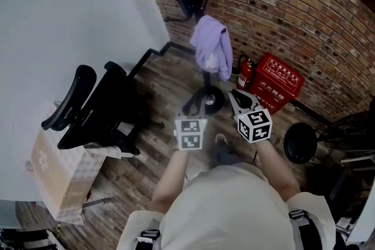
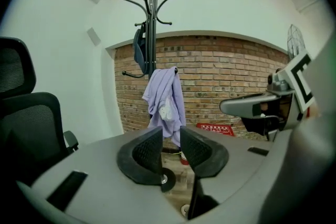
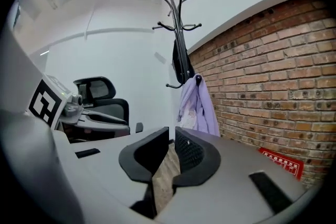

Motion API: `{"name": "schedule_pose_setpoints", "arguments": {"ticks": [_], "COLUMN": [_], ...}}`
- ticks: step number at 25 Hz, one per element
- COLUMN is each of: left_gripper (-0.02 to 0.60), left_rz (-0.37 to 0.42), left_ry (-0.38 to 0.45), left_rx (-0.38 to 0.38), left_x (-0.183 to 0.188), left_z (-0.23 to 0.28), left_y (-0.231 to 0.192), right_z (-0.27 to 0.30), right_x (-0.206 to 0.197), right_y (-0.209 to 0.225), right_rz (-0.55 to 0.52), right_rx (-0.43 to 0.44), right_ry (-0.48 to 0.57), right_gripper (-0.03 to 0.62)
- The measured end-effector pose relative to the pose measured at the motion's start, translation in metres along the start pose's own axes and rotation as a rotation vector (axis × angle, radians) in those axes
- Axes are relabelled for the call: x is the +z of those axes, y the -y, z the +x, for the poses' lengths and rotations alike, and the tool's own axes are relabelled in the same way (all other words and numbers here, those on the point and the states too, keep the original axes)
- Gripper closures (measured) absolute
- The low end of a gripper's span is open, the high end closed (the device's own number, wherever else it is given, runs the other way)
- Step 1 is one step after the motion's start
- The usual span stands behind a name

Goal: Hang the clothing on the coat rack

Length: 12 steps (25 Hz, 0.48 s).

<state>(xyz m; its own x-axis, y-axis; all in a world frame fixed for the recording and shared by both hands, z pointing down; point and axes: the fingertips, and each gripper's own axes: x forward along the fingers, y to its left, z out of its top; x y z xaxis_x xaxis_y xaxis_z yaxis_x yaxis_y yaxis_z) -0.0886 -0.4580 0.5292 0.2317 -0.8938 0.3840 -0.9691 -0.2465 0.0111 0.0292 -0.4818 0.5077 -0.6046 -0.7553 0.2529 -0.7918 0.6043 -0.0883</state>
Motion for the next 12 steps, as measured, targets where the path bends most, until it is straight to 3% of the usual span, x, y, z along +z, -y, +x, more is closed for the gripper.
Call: {"name": "schedule_pose_setpoints", "arguments": {"ticks": [6, 12], "left_gripper": [0.550, 0.565], "left_rz": [-0.078, -0.128], "left_ry": [0.077, 0.177], "left_rx": [0.014, 0.003], "left_x": [0.001, 0.010], "left_z": [-0.066, -0.127], "left_y": [0.008, 0.023], "right_z": [-0.053, -0.100], "right_x": [0.012, 0.023], "right_y": [-0.037, -0.061], "right_rz": [-0.034, -0.031], "right_rx": [0.008, 0.011], "right_ry": [0.054, 0.125], "right_gripper": [0.580, 0.585]}}
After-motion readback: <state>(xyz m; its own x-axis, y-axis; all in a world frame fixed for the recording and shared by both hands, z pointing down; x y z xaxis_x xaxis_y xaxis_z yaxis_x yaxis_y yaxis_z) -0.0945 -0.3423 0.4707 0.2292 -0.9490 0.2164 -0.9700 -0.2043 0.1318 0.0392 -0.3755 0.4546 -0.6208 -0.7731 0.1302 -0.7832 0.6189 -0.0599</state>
